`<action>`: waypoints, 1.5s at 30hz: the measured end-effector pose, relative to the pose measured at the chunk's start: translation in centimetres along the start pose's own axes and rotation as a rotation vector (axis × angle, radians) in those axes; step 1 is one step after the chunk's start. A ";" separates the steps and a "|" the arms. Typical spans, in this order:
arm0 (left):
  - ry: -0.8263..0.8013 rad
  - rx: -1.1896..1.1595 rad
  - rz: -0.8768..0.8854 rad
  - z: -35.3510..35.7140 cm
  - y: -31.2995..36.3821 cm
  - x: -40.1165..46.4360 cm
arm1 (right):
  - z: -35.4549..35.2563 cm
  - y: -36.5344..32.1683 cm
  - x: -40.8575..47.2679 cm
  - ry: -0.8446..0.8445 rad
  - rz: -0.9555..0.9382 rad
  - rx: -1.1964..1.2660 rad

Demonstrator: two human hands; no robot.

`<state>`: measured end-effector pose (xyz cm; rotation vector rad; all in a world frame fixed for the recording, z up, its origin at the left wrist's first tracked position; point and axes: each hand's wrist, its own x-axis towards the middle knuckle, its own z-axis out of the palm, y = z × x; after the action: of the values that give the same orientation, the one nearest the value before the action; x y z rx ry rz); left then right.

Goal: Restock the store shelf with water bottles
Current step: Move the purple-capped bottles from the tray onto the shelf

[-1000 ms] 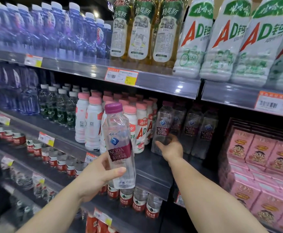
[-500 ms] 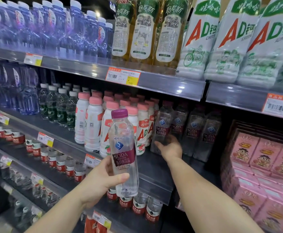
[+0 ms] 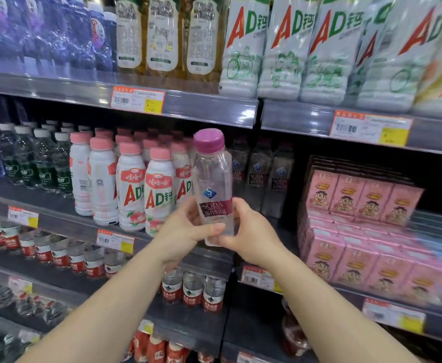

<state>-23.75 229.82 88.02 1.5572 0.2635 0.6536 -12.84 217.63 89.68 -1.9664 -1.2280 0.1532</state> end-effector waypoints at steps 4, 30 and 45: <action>0.007 0.097 -0.049 2.1 0.5 1.4 | -0.1 2.5 0.9 0.057 0.136 0.054; 0.185 0.016 -0.121 -3.8 0.2 -1.8 | 1.9 5.9 7.9 0.346 0.434 0.057; 0.146 0.022 -0.150 -4.3 -0.5 -1.6 | 2.7 5.9 8.4 0.349 0.405 0.006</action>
<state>-27.32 232.64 87.02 1.4962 0.4937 0.6493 -5.59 224.59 86.35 -2.1077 -0.5998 0.0129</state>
